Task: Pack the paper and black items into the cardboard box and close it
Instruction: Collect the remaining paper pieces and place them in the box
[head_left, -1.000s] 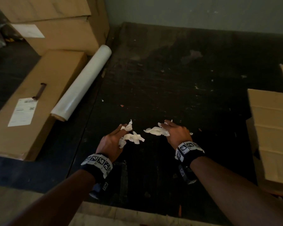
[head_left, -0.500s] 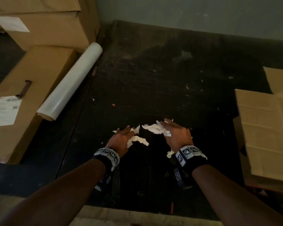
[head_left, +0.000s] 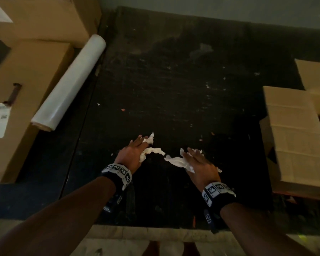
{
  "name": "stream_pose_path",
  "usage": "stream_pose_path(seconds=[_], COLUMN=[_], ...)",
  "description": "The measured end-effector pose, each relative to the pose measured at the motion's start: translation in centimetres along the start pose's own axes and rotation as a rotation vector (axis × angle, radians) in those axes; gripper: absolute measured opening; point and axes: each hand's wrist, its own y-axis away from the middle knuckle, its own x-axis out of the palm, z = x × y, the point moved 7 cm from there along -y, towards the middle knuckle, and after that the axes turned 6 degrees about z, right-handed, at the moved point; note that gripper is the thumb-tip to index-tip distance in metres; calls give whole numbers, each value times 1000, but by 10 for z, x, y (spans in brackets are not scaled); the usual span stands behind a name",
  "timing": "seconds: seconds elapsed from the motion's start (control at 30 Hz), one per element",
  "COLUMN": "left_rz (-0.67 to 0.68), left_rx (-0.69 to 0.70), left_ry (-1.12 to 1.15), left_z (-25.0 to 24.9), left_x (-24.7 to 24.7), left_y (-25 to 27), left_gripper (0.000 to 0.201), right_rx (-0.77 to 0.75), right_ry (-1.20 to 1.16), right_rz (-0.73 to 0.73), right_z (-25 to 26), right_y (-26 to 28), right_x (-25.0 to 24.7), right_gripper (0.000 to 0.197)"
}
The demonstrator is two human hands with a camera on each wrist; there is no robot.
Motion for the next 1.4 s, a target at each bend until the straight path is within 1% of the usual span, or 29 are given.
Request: stream_pose_path(seconds=[0.1,0.2,0.3,0.43,0.57,0.73,0.87,0.93,1.0,1.1,1.2,1.3,1.4], left_rz=[-37,-13,7,71,75,73,0,-44,-81,-178,-268,-357,-432], left_rx=[3,1,0,-20,-34,-61,-24,-3,6,49,114,184,252], left_ry=[6,-19,-46,-52,-42,-33,-12,-20,-32,-24,-33,-29,-31], left_z=[4,4,6,10,12,15,11,7,1,-14,-34,-60,-95], left_x=[4,7,7,10,7,0,-17,-32,-49,-80,-110,-139,-166], left_y=[-2,-4,-7,-11,-12,-10,-4,0,3,8,12,15,14], left_gripper=[76,73,74,75,73,65,64,63,62,56,54,59,66], right_rx=[-29,-47,-67,-53,-24,5,-14,-12,-9,-44,-78,-80,-57], right_ry=[-26,-59,-41,-8,-1,-53,-48,-1,-8,-90,-70,-63,-54], right_rz=[-35,-29,-27,-9,-50,-110,-130,-111,-103,-191,-268,-343,-380], right_z=[-2,-6,-9,-13,-13,-8,7,16,25,40,53,58,55], right_y=[7,6,-2,-12,-22,-31,-36,-38,-41,-45,-44,-40,-32], right_x=[14,13,8,6,-1,-17,-42,-58,-76,-110,-148,-193,-235], right_gripper=[77,82,78,69,62,63,61,61,64,66,66,67,66])
